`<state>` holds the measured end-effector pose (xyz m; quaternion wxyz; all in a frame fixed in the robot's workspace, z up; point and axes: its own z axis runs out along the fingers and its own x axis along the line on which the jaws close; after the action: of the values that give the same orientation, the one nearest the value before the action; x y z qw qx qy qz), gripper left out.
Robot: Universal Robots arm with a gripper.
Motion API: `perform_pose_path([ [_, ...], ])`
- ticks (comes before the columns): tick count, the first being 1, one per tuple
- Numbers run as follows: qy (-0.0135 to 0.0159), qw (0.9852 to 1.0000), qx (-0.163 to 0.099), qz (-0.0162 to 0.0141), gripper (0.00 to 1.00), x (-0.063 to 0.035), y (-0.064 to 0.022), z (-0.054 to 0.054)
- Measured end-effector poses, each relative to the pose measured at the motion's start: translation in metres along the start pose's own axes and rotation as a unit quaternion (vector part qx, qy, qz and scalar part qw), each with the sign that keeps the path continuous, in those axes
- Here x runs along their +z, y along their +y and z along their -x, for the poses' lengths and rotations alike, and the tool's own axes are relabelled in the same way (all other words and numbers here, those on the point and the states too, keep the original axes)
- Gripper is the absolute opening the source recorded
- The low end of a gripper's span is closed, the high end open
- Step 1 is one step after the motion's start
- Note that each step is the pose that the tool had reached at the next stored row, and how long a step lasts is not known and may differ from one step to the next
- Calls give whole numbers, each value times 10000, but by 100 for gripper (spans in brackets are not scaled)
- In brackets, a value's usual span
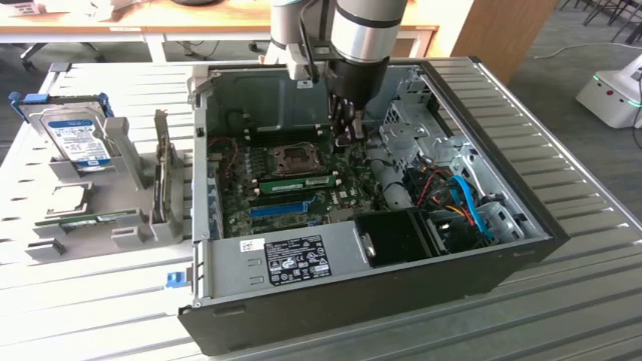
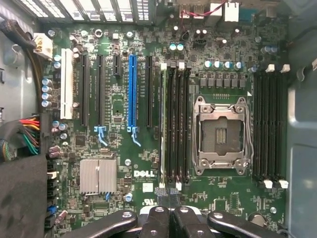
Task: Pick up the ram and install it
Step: 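Press down the ram until it locks into place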
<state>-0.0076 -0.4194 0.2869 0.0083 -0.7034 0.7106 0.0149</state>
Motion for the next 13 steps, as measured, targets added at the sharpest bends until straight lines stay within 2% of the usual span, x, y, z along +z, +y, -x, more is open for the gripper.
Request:
perform_pose_path([
  [13,0,10000,0,0,11,137,-1,-4],
])
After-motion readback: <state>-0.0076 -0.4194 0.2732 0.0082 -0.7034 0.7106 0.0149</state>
